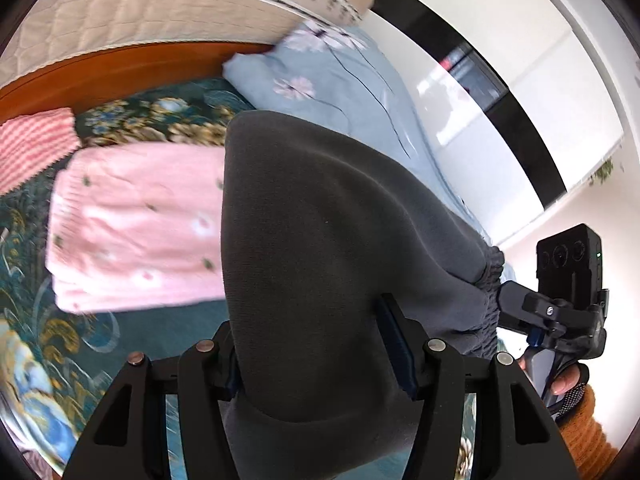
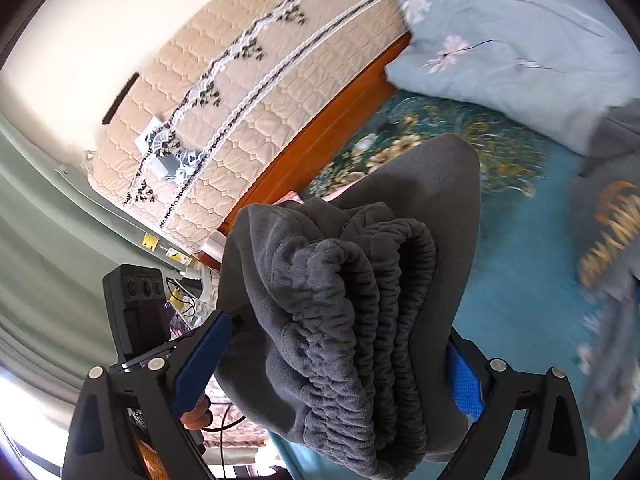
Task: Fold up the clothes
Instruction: 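Carry the folded sweatpants with both grippers toward the pink blanket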
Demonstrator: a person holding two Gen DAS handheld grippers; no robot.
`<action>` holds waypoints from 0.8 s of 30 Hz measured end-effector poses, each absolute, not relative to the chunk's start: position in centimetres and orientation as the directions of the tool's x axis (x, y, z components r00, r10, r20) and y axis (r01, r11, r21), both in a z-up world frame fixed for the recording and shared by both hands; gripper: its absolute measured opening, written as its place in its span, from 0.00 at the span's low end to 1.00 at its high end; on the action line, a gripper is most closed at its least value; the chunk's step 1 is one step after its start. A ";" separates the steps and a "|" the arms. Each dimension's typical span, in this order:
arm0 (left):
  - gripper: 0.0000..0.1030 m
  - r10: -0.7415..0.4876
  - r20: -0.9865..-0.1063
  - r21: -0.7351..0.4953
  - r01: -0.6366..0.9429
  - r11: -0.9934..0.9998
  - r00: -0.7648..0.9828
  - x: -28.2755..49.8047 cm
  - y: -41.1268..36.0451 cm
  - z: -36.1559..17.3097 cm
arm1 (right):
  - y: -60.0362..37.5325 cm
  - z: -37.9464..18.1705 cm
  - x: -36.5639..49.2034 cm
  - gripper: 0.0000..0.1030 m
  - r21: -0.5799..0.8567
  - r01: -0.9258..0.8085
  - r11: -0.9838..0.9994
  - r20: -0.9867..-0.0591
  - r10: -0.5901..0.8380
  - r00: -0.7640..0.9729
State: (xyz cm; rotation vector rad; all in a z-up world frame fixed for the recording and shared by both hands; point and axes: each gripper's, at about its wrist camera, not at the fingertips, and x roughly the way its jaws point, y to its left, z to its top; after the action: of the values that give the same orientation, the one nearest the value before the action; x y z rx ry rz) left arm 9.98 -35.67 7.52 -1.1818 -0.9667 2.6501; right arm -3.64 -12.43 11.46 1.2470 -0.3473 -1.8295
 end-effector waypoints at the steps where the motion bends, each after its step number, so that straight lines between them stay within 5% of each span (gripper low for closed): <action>1: 0.57 0.310 -0.638 -0.586 0.184 -0.789 -0.705 9.5 -37.1 7.0 | -13.8 11.1 -4.2 0.95 0.646 0.501 -0.576 -0.613 -0.782 -0.108; 17: 0.57 0.217 -0.593 -0.668 0.323 -0.671 -0.775 7.3 -48.9 1.1 | -29.5 4.7 -13.3 0.95 0.646 0.532 -0.548 -0.652 -0.758 0.012; 24: 0.57 0.164 -0.630 -0.597 0.338 -0.728 -0.759 5.7 -50.1 -0.2 | -32.4 1.4 -15.2 0.95 0.616 0.535 -0.578 -0.689 -0.725 0.009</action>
State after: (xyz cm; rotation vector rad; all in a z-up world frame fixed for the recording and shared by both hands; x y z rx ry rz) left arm 5.66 -50.15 -0.16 -1.1141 -1.1871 2.8043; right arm -15.18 -32.38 1.40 1.3563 -0.2140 -1.7265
